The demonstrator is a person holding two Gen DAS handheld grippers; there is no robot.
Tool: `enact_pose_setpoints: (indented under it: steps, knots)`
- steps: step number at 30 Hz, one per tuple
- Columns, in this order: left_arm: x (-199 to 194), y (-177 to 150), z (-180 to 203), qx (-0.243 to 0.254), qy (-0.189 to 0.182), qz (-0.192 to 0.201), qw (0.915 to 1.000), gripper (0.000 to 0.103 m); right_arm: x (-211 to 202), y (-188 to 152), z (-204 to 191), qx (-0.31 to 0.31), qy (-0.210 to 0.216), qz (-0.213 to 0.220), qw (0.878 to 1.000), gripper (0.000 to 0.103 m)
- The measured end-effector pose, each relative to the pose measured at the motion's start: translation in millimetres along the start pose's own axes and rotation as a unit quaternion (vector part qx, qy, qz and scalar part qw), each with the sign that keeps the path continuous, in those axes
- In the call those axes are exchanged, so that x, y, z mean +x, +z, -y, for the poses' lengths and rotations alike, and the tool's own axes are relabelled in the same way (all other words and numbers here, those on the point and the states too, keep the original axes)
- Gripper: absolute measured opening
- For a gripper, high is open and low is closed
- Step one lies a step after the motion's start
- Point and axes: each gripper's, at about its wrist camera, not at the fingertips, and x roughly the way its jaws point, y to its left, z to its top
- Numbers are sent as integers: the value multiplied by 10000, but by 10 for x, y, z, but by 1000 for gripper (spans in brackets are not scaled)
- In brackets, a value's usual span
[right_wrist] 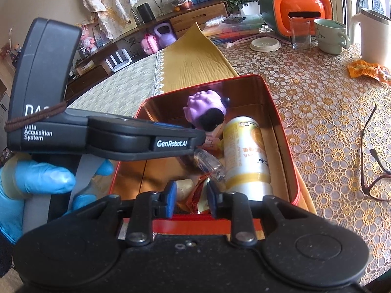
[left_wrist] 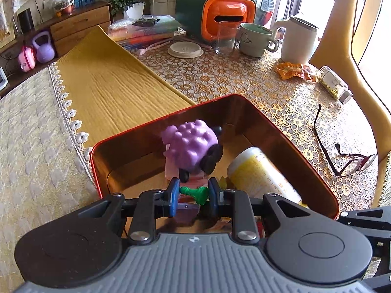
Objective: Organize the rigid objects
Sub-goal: 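Open the left tool to drop the green piece while the right tool drops the wrapper in the tin, then withdraw both tools from the tin back toward the cloth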
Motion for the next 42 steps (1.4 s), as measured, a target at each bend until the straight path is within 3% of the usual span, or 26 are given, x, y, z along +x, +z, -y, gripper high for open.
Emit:
enact_pose_setpoints:
  steps: [24,37,42]
  knots:
    - [-661,-277,-206,-55,-117,519,9986,30,-230,-6,-200,-89,-18,295,9995,42]
    - [-1198,-516,-519,-153,28,849,9963,30,-373,-44,-532,-457,54,486,9978,46]
    - [-1372,-647,-635,-187,183,984,9948,30,-382,-67,-680,-599,119,528,9967,54]
